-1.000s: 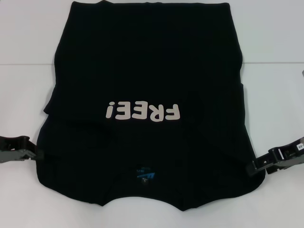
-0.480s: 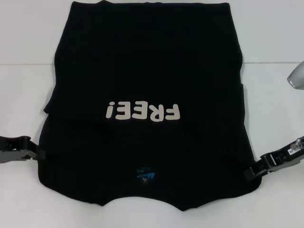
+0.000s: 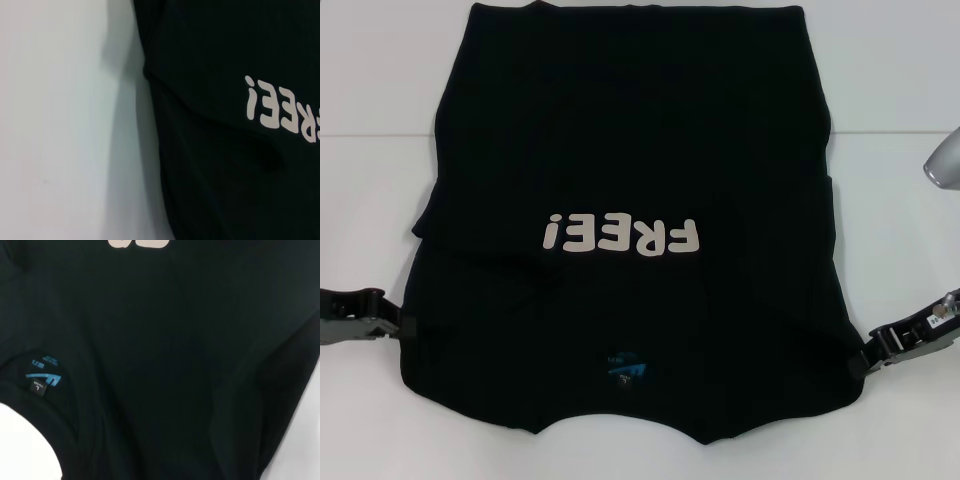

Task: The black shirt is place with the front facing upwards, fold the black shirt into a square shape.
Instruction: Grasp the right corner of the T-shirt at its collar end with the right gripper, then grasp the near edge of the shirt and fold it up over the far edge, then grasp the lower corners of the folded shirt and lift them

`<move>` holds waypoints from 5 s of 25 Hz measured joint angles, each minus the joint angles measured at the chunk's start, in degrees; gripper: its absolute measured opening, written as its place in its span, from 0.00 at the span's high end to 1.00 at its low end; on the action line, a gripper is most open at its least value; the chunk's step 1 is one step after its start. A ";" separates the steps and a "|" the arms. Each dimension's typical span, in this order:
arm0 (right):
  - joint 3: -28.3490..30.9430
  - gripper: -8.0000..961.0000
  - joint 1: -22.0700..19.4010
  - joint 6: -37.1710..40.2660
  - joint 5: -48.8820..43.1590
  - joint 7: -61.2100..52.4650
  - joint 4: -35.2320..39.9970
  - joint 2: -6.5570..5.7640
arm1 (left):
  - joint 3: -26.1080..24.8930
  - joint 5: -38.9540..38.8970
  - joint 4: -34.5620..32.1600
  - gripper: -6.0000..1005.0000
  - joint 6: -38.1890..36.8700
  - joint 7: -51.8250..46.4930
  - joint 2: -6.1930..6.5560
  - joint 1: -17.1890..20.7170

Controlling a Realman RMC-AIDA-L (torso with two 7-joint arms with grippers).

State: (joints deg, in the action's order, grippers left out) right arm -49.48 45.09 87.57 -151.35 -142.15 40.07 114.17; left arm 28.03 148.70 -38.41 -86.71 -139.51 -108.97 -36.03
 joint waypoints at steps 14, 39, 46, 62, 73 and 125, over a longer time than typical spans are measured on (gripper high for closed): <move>1.87 0.95 -0.67 14.25 0.30 9.41 2.35 -4.27 | -0.50 -1.09 4.12 0.98 -20.73 6.32 3.49 -1.47; 31.78 0.93 -4.85 13.34 12.60 15.95 0.65 -5.87 | -22.26 -8.39 8.28 0.98 -8.52 5.70 5.72 -4.23; 32.71 0.93 -7.06 -0.32 28.31 21.15 -6.47 -4.27 | -23.81 -21.17 12.39 0.98 4.89 12.15 2.71 -1.99; 29.80 0.92 -2.58 -22.56 30.57 32.51 -9.53 0.23 | -23.39 -27.85 13.45 0.98 22.16 23.50 -3.05 -3.69; 27.80 0.91 -0.87 -35.83 30.61 40.66 -12.97 2.57 | -22.55 -28.97 13.45 0.98 31.93 30.71 -6.99 -7.40; 14.58 0.23 -12.24 -1.25 28.46 72.00 -12.65 5.24 | 5.46 -22.84 10.13 0.26 20.09 14.65 -1.38 3.50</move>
State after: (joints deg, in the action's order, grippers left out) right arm -34.89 32.86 86.32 -122.89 -70.14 27.42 119.41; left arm 33.49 125.86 -28.28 -66.61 -124.86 -110.35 -32.53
